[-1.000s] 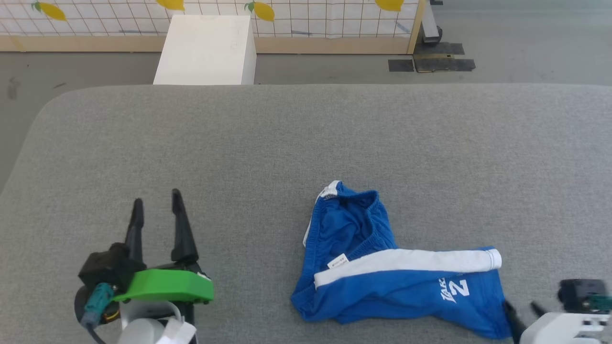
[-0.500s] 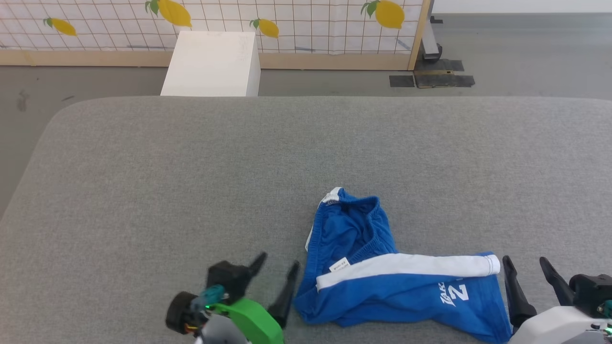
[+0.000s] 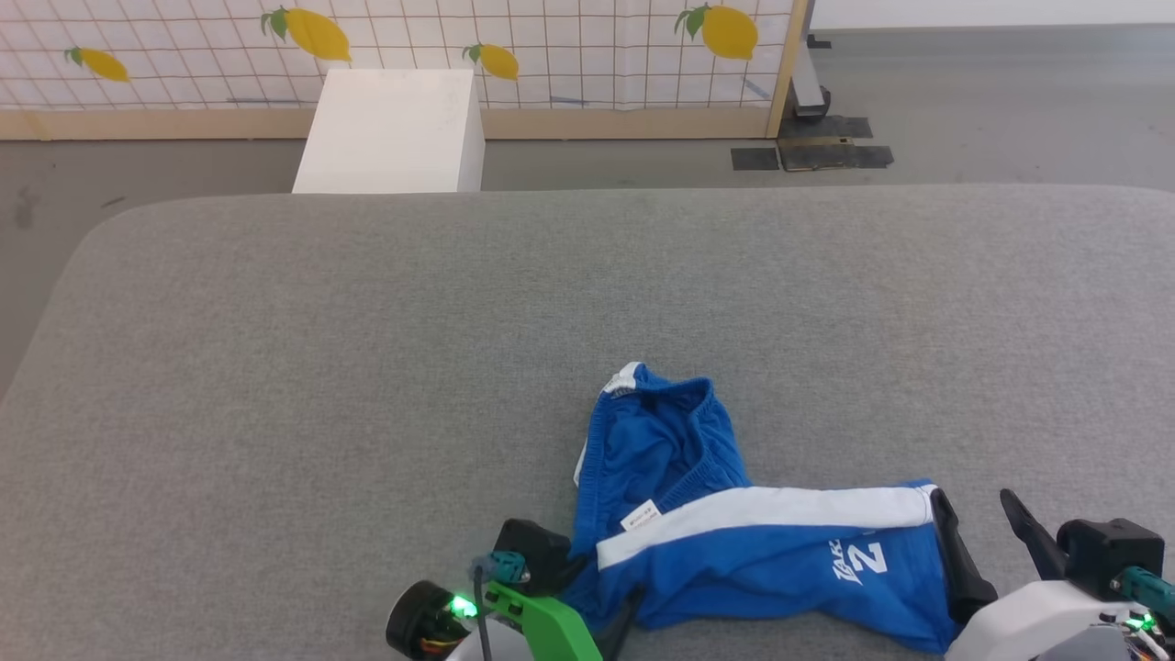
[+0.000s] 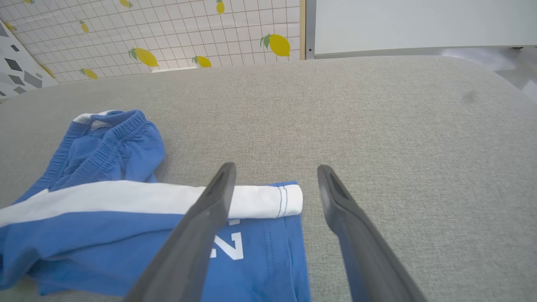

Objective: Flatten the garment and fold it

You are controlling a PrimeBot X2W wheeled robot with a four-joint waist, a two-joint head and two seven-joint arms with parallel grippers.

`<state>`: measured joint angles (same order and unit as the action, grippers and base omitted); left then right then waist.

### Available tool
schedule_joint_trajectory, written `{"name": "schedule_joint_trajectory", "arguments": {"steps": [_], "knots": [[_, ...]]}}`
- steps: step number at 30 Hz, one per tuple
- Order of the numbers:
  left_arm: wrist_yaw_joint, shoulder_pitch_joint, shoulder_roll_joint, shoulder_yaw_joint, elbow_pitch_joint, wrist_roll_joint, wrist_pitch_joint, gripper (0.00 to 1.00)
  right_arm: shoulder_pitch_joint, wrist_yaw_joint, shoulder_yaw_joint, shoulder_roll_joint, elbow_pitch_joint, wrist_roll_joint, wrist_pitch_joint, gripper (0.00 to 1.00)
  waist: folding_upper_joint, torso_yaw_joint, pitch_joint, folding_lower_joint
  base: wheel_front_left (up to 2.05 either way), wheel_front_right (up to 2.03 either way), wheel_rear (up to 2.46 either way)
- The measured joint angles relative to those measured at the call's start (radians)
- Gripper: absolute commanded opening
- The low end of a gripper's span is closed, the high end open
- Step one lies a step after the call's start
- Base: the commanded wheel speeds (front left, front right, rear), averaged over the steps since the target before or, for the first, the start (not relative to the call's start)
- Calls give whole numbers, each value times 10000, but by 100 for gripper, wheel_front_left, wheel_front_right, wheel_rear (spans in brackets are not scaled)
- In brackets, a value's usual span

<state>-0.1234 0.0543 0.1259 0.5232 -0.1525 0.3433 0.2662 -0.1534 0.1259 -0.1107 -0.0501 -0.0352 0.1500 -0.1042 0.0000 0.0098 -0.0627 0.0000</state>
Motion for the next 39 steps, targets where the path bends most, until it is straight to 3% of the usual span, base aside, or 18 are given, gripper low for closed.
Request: {"name": "schedule_joint_trajectory", "arguments": {"steps": [8,9,12,13,25,39], "knots": [[13,209,-90,29,107,81,29,100,115,0,59,0,63,42,33,100,0,-135,-143,0,0,0,0],[13,226,-88,29,165,102,69,90,119,0,59,0,69,75,35,100,0,-132,-165,0,0,0,0],[38,307,-71,-15,362,155,176,17,174,0,69,0,100,102,35,100,0,-105,-217,0,0,0,0],[90,321,-61,-52,424,182,201,0,195,0,75,0,105,104,35,100,0,-97,-227,0,0,0,0],[428,34,316,-303,1292,548,830,0,349,0,180,4,263,82,-280,100,0,-57,-354,0,0,0,0],[497,92,316,-130,1452,616,943,0,2724,0,38,-2,2516,-621,-4057,100,0,-9,-730,0,0,0,0]]}}
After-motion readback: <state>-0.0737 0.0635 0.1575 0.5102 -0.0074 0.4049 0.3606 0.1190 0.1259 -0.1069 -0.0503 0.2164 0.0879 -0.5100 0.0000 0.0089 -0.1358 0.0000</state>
